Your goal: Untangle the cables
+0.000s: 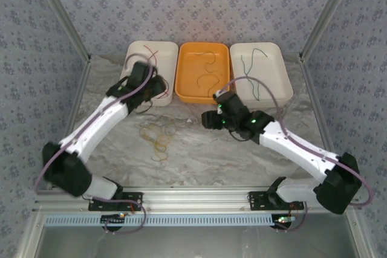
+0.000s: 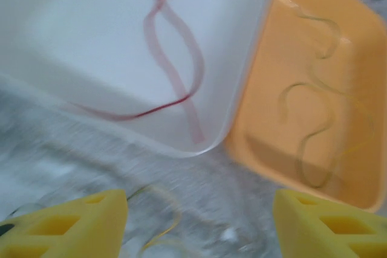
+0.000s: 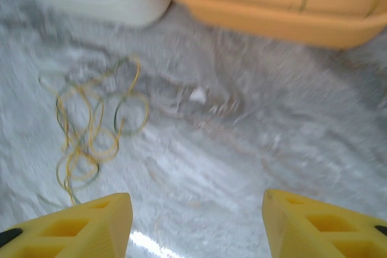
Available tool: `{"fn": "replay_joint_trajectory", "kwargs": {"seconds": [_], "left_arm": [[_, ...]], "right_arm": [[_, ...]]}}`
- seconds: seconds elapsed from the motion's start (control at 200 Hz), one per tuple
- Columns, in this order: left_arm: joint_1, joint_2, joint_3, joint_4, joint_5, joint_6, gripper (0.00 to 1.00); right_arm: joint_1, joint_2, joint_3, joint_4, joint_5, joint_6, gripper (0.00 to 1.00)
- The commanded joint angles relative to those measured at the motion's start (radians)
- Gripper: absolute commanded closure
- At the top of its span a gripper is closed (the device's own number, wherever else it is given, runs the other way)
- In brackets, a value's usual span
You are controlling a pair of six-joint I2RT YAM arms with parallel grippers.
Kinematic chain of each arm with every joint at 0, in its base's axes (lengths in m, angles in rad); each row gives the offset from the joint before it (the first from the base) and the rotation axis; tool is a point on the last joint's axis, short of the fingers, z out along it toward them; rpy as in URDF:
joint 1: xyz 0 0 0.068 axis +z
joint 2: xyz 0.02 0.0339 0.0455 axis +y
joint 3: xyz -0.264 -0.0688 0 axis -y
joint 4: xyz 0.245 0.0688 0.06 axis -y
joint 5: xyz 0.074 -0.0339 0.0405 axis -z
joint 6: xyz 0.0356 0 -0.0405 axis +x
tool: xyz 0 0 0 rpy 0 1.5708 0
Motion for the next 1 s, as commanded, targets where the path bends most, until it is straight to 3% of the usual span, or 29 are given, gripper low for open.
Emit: {"fn": "replay_joint_trajectory", "kwargs": {"seconds": [0.0,0.185,0.4,0.535,0.72,0.874,0.999], "left_arm": [[0.054,-0.043,-0.247,0.056,0.037,-0.125,0.33],[0.181,-0.099,-0.478,0.186,0.163,-0.174,0.32],[0.246,-0.071,-0.535,0.266,0.193,-0.166,0.35],[0.289,-0.014,-0.568,0.376,0.243,-0.147,0.44],[0.290,0.051,-0.583,0.433,0.277,-0.150,0.67],[0.290,-0.014,-0.630,0.429,0.250,-0.147,0.99],[0.290,-0.104,-0.656,0.385,0.230,-0.137,1.00]], "right_arm": [[0.078,0.135,0.039,0.089,0.065,0.031,0.39],[0.091,0.467,0.286,0.087,0.020,0.009,0.38],[0.085,0.761,0.542,0.068,-0.041,0.071,0.38],[0.076,0.861,0.606,0.070,-0.044,0.109,0.41],[0.093,0.830,0.552,0.081,0.013,0.108,0.43],[0.154,0.650,0.369,0.131,0.132,0.107,0.43],[0.248,0.558,0.245,0.147,0.189,0.070,0.43]]}}
